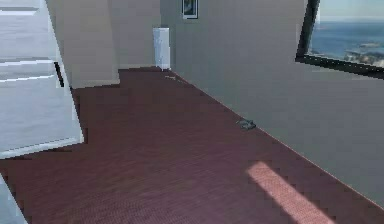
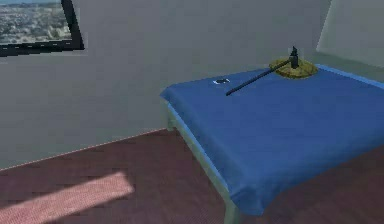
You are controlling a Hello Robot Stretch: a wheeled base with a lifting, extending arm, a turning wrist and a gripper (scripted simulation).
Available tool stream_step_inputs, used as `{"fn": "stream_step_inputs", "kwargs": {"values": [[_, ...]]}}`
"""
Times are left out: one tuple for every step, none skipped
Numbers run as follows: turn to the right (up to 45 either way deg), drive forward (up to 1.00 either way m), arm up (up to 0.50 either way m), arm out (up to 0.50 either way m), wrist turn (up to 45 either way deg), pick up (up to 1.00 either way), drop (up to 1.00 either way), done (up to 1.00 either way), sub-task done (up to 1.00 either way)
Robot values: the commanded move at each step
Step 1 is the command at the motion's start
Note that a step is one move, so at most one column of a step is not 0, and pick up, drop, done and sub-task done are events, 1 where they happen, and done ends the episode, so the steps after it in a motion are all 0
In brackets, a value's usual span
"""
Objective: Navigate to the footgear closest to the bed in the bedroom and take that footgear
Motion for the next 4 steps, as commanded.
{"fn": "stream_step_inputs", "kwargs": {"values": [[0.0, 0.4, 0.0, 0.0, 0.0, 0.0, 0.0, 0.0, 0.0], [-24.0, 0.0, 0.0, 0.0, 0.0, 0.0, 0.0, 0.0, 0.0], [0.0, 1.0, 0.0, 0.0, 0.0, 0.0, 0.0, 0.0, 0.0], [0.0, 1.0, 0.0, 0.0, 0.0, 0.0, 0.0, 0.0, 0.0]]}}
